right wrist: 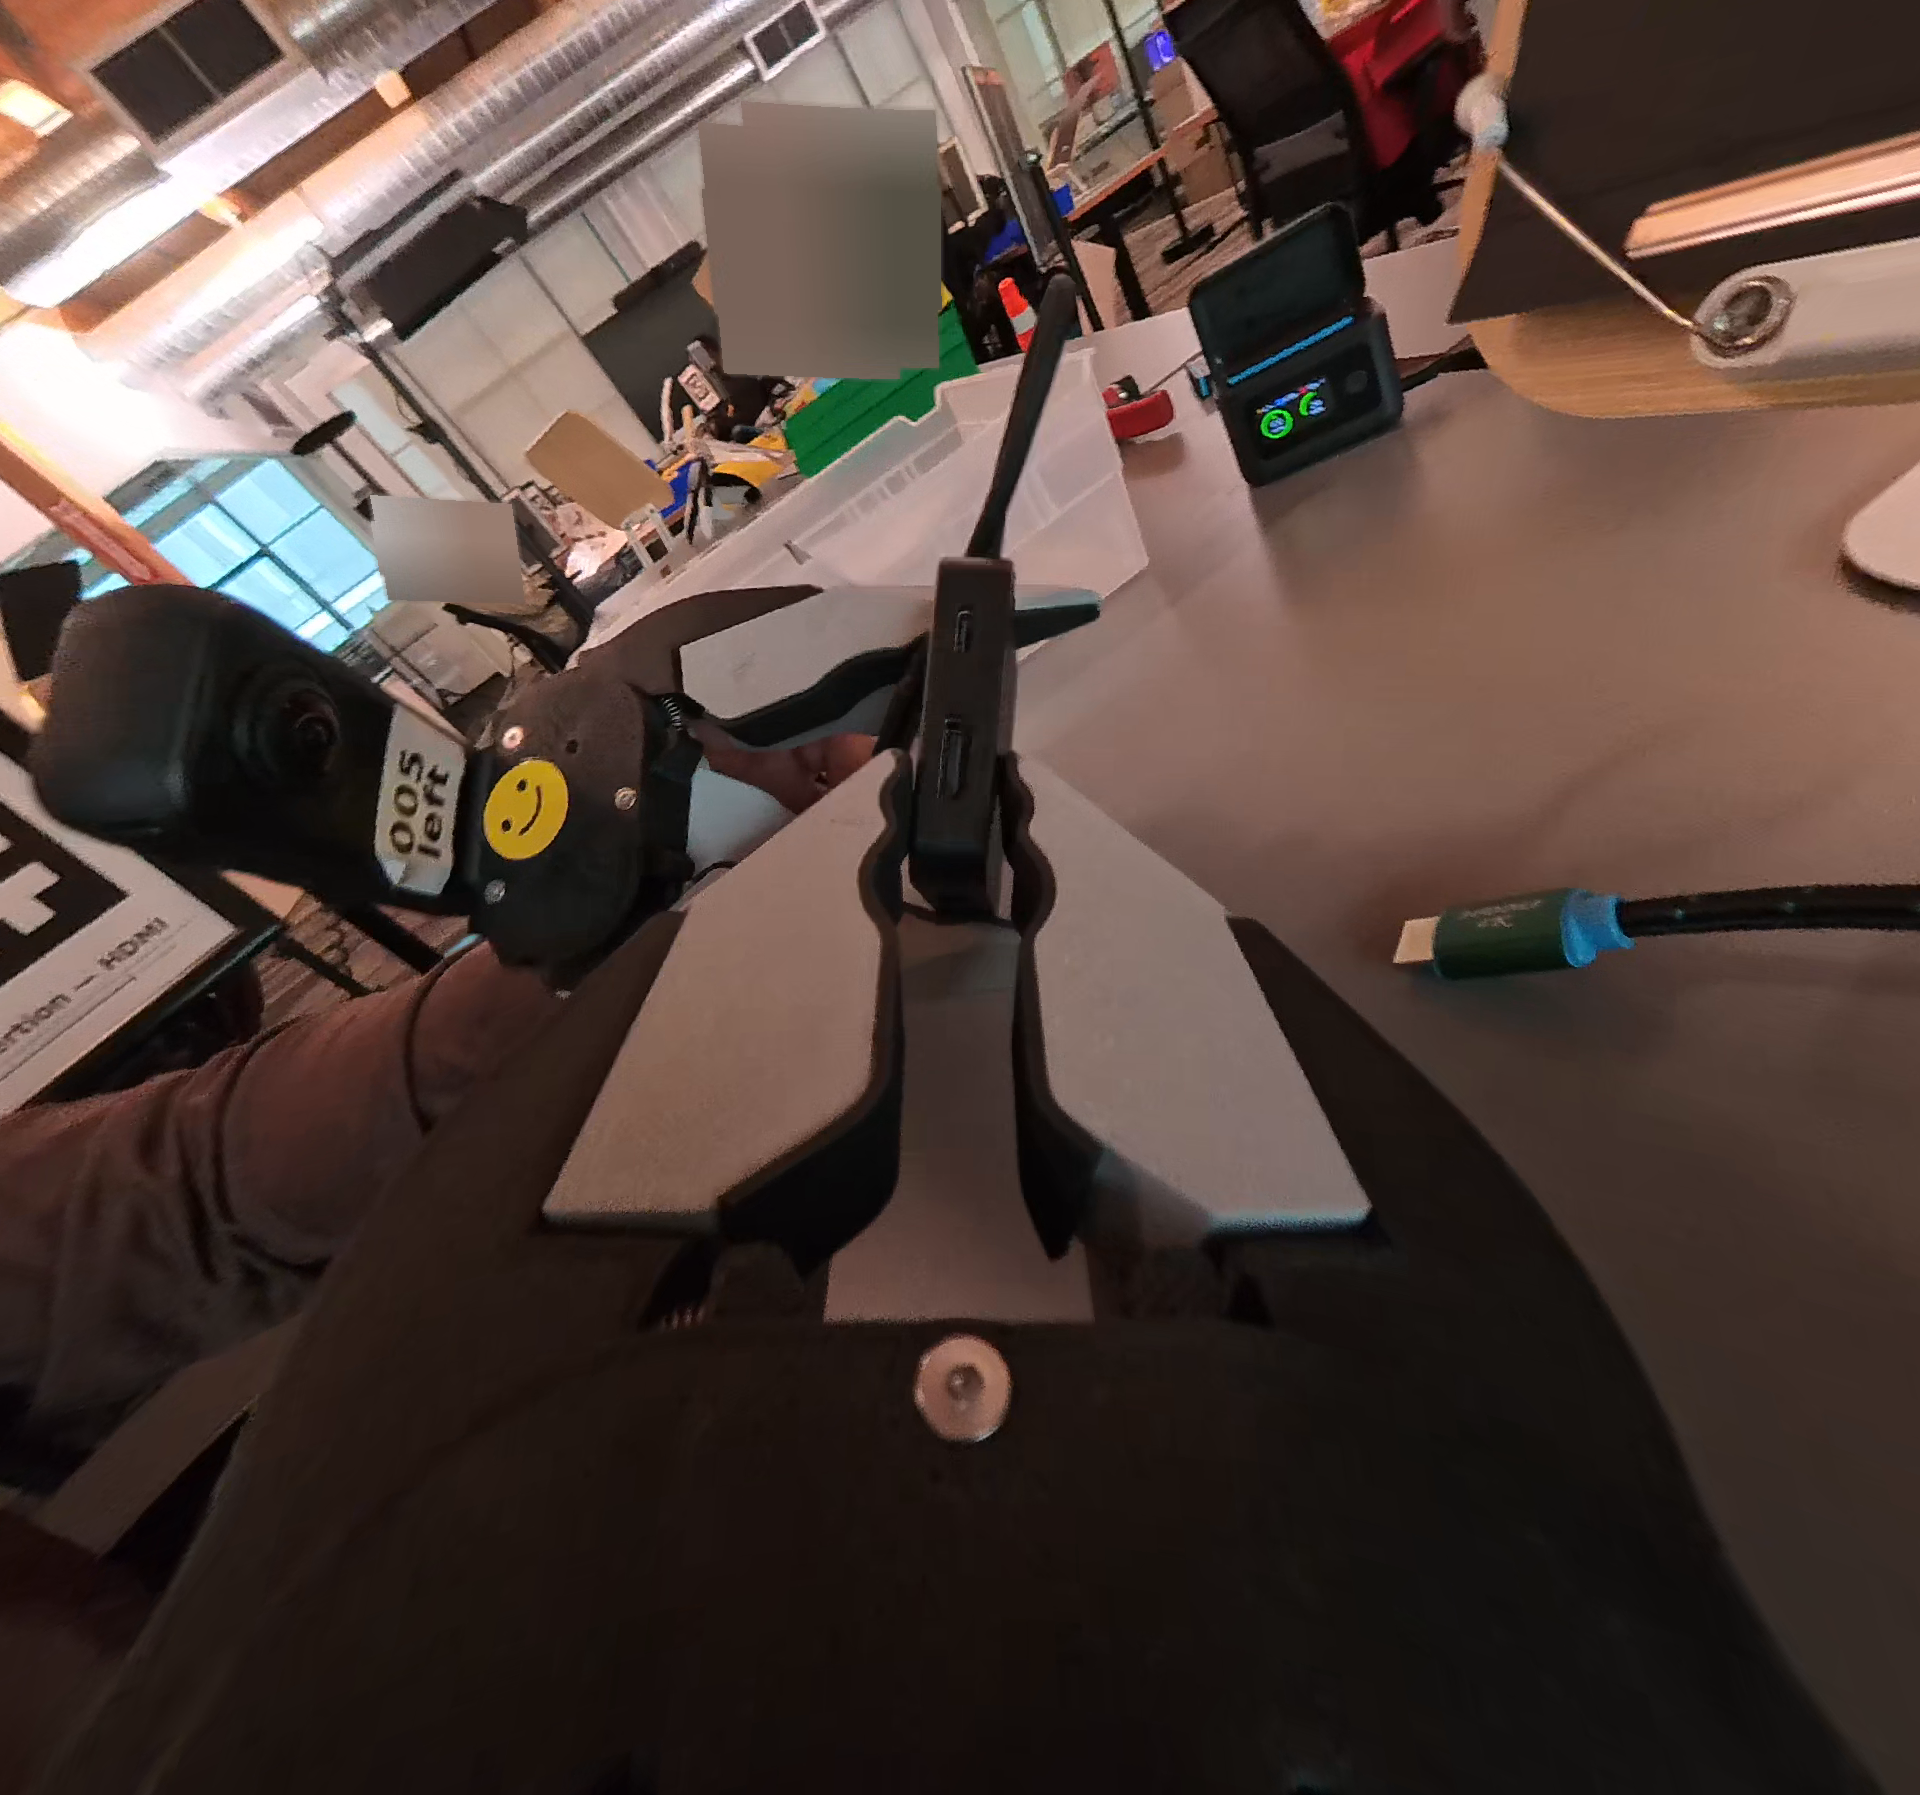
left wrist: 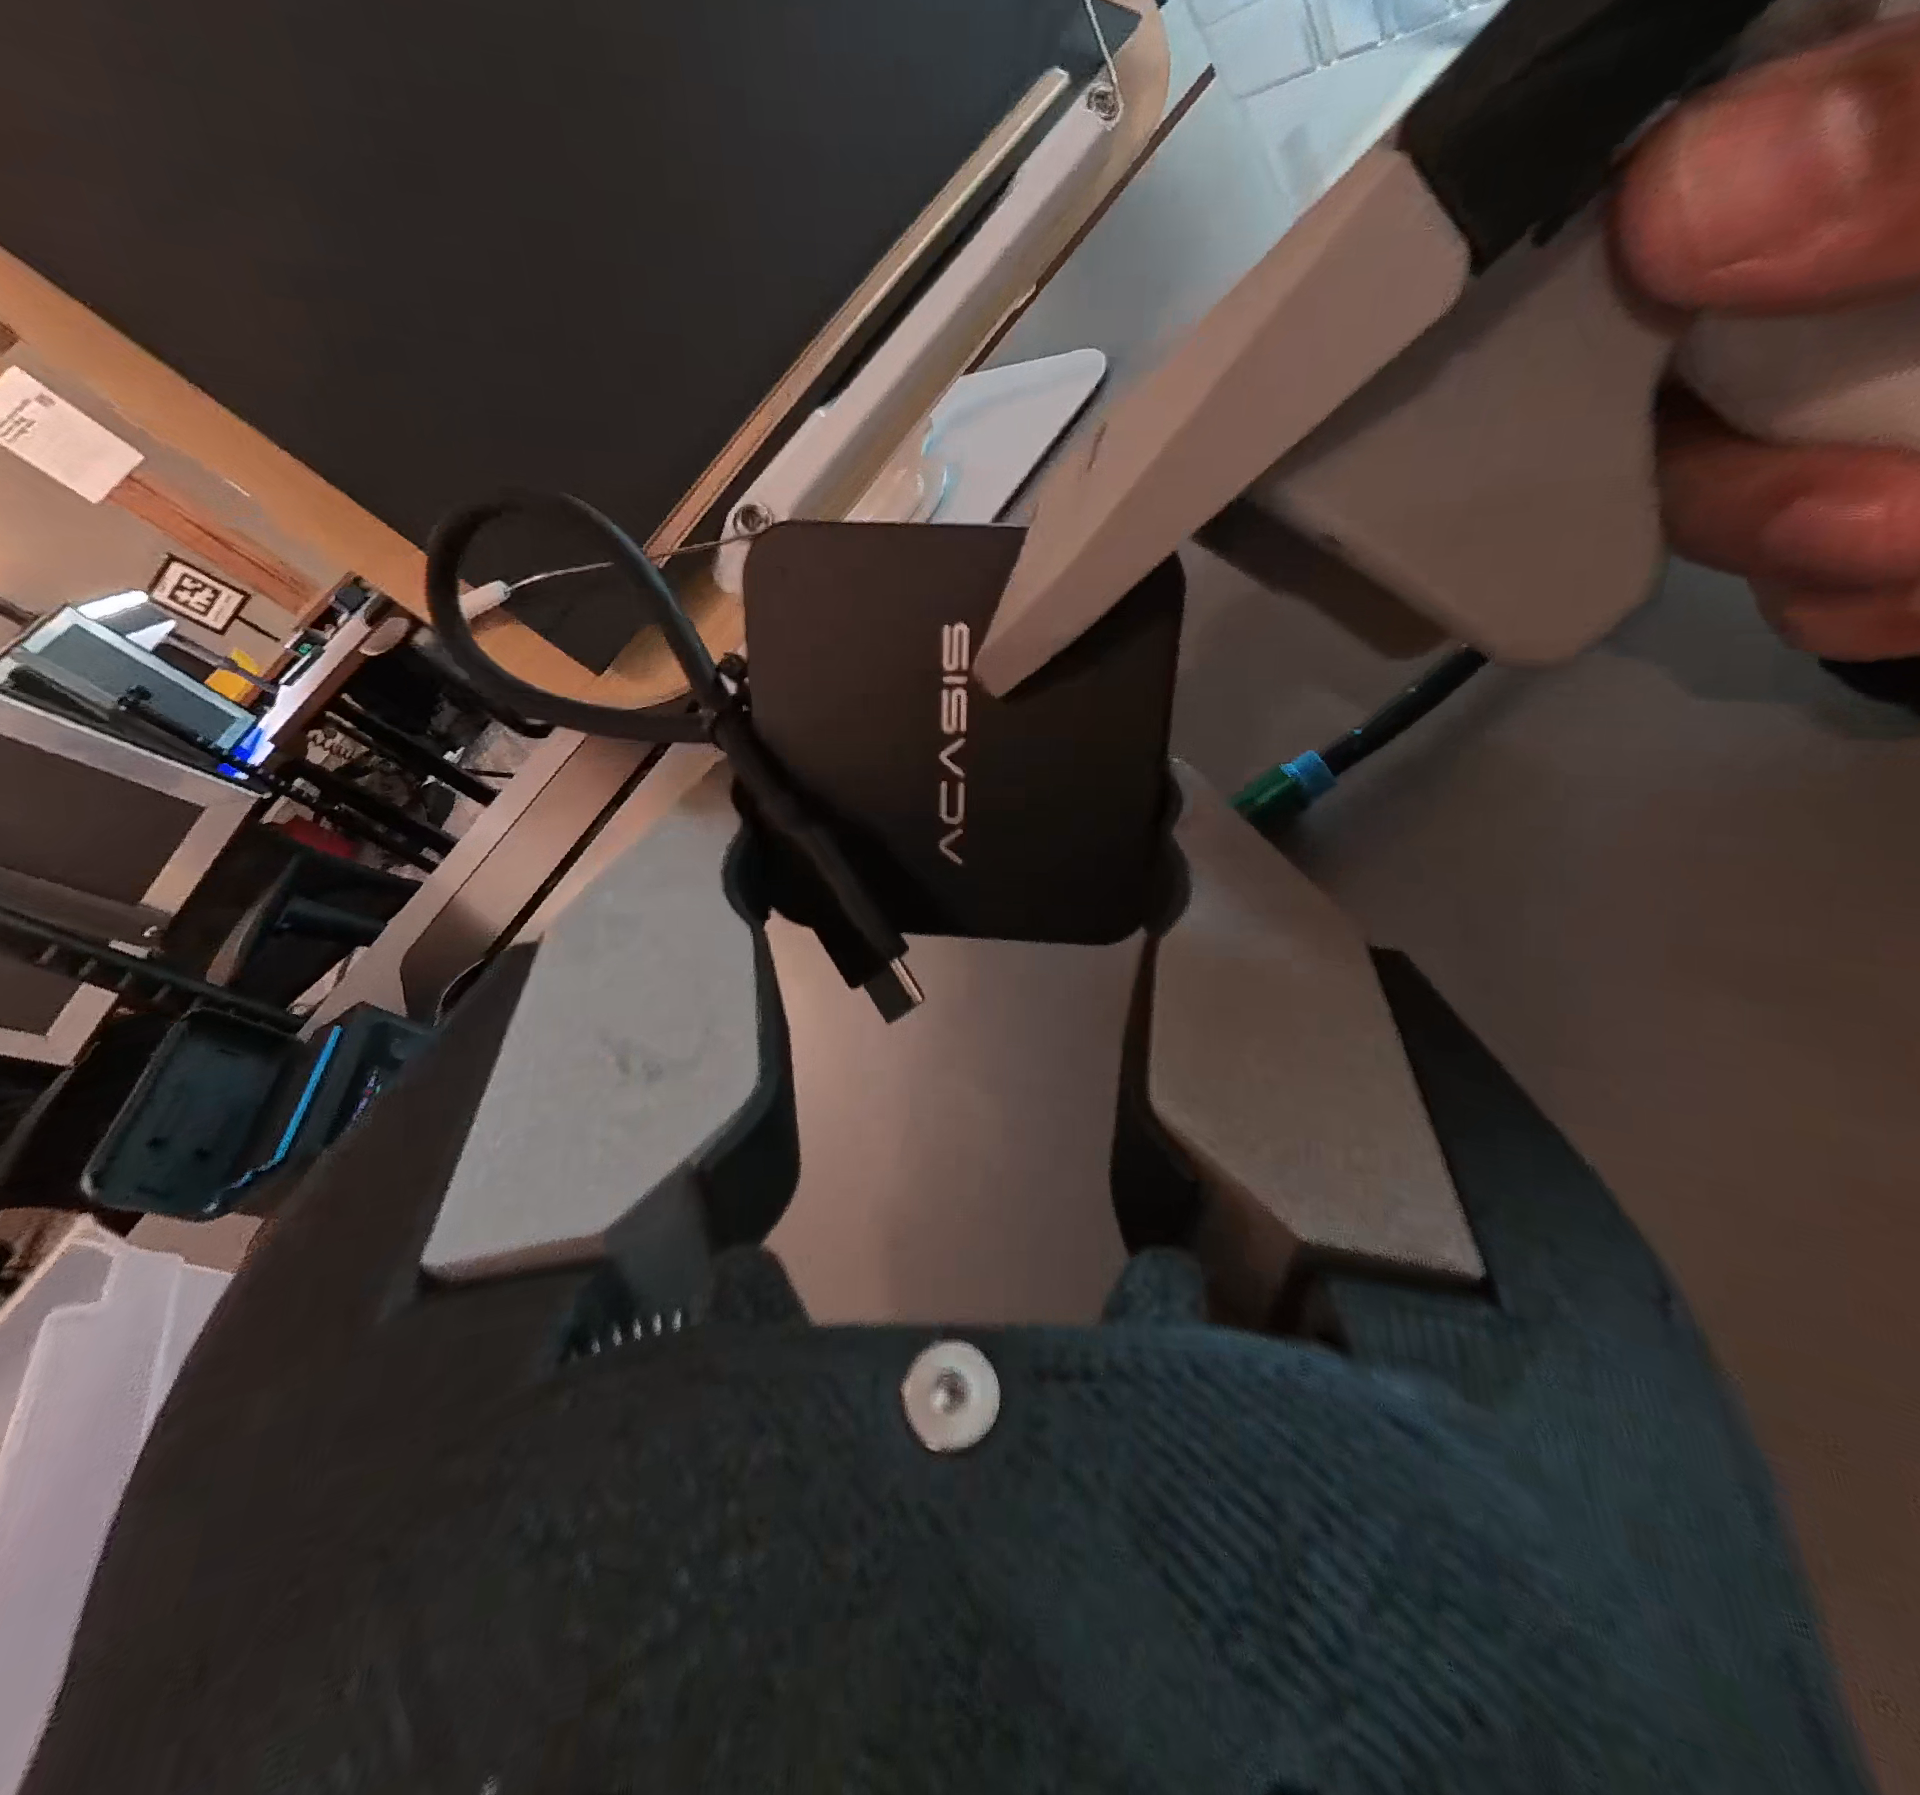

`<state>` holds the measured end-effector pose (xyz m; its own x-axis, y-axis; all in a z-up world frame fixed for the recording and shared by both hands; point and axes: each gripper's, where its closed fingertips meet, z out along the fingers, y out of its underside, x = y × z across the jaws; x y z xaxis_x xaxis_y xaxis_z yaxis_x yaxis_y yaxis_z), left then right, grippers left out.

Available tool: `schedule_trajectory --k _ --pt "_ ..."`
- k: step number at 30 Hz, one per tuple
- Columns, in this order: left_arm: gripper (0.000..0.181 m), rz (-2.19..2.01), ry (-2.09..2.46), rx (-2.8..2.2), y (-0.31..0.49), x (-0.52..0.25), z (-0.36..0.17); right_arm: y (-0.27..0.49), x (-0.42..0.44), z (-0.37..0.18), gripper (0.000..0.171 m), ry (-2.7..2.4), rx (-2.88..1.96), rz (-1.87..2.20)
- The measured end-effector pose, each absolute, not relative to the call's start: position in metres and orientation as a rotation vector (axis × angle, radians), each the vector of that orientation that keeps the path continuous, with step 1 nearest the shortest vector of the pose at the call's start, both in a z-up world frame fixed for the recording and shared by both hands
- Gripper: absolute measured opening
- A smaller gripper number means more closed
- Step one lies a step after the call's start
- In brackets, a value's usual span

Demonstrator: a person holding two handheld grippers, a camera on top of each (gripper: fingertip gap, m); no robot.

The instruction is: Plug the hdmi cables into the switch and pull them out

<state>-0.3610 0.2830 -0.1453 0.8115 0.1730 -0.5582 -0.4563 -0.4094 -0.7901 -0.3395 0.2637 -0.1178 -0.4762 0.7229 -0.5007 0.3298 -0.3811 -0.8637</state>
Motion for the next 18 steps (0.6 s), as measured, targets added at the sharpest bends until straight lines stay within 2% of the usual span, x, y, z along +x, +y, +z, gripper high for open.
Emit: schedule_trajectory --k 6,10,16,18 --pt "0.071 0.519 0.326 -1.854 0.271 -0.351 -0.144 0.258 -0.329 -0.097 0.019 -1.592 -1.269 2.018" --pt "0.071 0.324 0.348 -1.775 0.263 -0.339 -0.129 0.257 -0.316 -0.077 0.029 -1.613 -1.132 2.057" --pt "0.071 -0.148 0.52 -1.649 0.246 -0.278 -0.119 0.254 -0.29 -0.074 0.063 -1.873 -0.945 1.923" --pt "0.071 -0.297 0.593 -1.622 0.237 -0.256 -0.119 0.25 -0.278 -0.072 0.065 -1.948 -0.826 1.853"
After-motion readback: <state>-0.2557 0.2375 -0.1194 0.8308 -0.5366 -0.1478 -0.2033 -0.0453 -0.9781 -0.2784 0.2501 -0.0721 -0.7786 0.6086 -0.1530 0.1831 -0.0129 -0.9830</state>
